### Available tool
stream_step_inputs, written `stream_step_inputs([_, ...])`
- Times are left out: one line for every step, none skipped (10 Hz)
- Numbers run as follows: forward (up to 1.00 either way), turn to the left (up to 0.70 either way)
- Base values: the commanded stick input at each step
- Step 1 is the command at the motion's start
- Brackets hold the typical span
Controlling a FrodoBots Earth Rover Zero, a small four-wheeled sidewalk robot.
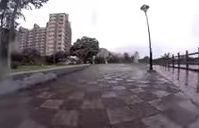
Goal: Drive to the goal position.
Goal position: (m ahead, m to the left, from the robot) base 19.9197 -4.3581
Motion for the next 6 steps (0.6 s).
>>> stream_step_inputs([1.00,0.00])
stream_step_inputs([1.00,0.00])
stream_step_inputs([1.00,0.00])
stream_step_inputs([1.00,0.00])
stream_step_inputs([1.00,0.00])
stream_step_inputs([1.00,0.00])
